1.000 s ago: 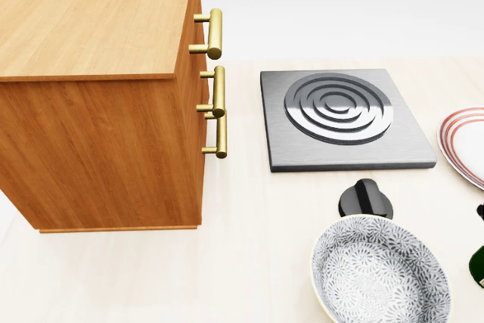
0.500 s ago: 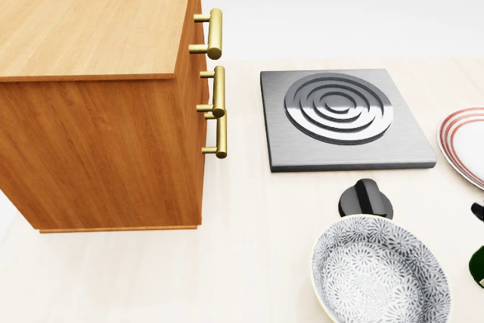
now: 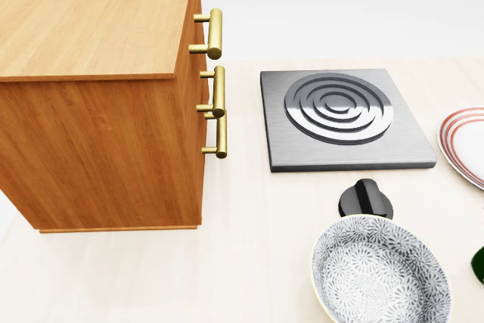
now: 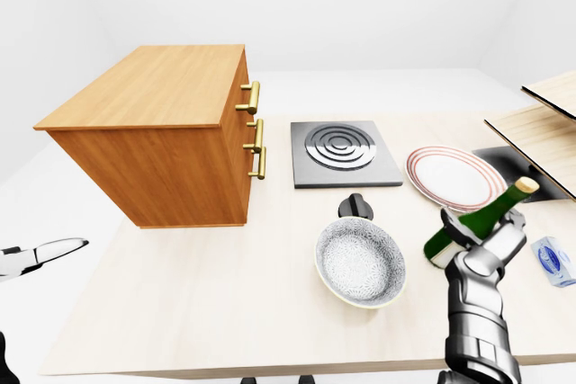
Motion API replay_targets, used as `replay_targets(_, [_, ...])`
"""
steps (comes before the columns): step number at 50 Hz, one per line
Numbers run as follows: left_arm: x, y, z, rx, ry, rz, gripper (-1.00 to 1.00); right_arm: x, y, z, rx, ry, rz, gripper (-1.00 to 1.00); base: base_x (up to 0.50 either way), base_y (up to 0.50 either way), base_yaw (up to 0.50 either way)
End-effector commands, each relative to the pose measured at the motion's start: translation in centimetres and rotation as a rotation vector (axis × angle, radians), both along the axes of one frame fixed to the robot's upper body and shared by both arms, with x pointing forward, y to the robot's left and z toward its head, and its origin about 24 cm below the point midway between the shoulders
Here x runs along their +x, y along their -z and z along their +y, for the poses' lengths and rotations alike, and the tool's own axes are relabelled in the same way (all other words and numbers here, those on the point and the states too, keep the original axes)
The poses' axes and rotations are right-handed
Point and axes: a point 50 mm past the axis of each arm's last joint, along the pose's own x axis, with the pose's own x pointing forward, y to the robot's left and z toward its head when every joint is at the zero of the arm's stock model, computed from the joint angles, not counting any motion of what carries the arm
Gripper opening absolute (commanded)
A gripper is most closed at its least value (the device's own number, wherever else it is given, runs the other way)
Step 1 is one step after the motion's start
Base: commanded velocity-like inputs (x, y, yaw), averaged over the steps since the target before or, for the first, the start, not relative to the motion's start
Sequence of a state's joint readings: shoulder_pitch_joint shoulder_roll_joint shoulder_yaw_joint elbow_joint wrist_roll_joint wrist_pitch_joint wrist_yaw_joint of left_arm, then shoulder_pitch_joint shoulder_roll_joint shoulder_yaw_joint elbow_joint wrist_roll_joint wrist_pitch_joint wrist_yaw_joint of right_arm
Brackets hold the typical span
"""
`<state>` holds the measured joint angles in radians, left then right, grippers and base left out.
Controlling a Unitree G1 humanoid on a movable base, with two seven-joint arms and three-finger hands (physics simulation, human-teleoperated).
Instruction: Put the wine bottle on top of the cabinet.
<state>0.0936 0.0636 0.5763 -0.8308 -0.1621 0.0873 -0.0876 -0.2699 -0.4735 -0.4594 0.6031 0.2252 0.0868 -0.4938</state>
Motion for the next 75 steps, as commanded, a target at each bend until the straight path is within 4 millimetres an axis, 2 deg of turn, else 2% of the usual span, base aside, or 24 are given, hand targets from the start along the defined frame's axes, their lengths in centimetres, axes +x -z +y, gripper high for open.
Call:
replay_targets(1, [0.1, 0.1, 0.0, -0.002, 0.001, 0.005, 1.00, -0.4, 0.6, -0.3, 0.022, 0.022, 0.017, -0.75, 0.00, 0.00, 0.00])
replay_targets(2, [0.1, 0.1, 0.0, -0.002, 0.001, 0.005, 1.00, -0.4, 0.6, -0.3, 0.022, 0.020, 0.018, -0.87, 0.00, 0.00, 0.00])
replay_targets(3, [0.1, 0.1, 0.0, -0.003, 0.001, 0.006, 1.00, -0.4, 0.6, -0.3, 0.023, 0.020, 0.018, -0.87, 0.00, 0.00, 0.00])
replay_targets(24, [0.2, 0.3, 0.0, -0.006, 0.001, 0.013, 1.00, -0.4, 0.9, -0.1, 0.032, 0.018, 0.030, -0.87, 0.00, 0.00, 0.00])
replay_targets(28, [0.2, 0.3, 0.0, -0.006, 0.002, 0.016, 1.00, -0.5, 0.5, -0.1, 0.009, 0.017, 0.015, -0.87, 0.00, 0.00, 0.00])
replay_targets(31, [0.2, 0.3, -0.1, -0.007, 0.004, 0.017, 1.00, -0.5, -0.9, 0.1, -0.043, 0.002, -0.036, -0.88, 0.00, 0.00, 0.00])
replay_targets(37, [0.2, 0.3, -0.2, -0.005, 0.005, 0.015, 1.00, 0.0, -5.4, 1.2, -0.179, -0.073, -0.196, -0.89, 0.00, 0.00, 0.00])
replay_targets(39, [0.2, 0.3, -0.1, -0.006, 0.005, 0.014, 1.00, 0.1, -7.1, 1.8, -0.217, -0.103, -0.262, -0.96, 0.00, 0.00, 0.00])
replay_targets(41, [0.2, 0.3, -0.1, -0.006, 0.005, 0.014, 1.00, 0.5, -9.7, 2.9, -0.278, -0.166, -0.353, -0.99, 0.00, 0.00, 0.00])
replay_targets(47, [0.2, 0.3, -0.1, -0.007, 0.004, 0.015, 1.00, 1.1, -15.5, 5.8, -0.433, -0.316, -0.542, -1.00, 0.00, 0.00, 0.00])
replay_targets(56, [0.1, 0.2, 0.0, -0.005, 0.002, 0.007, 1.00, 1.1, -18.4, 7.2, -0.529, -0.375, -0.624, -1.00, 0.00, 0.00, 0.00])
replay_targets(63, [0.2, 0.3, 0.0, -0.008, 0.004, 0.013, 1.00, 0.6, -22.1, 8.9, -0.612, -0.458, -0.764, -1.00, 0.00, 0.00, 0.00])
replay_targets(72, [0.1, 0.2, 0.1, -0.010, 0.001, 0.009, 1.00, 1.7, -26.0, 10.7, -0.692, -0.549, -0.850, -1.00, 0.00, 0.00, 0.00])
replay_targets(75, [0.1, 0.2, 0.1, -0.011, 0.002, 0.009, 1.00, 2.4, -26.8, 11.3, -0.697, -0.581, -0.858, -1.00, 0.00, 0.00, 0.00])
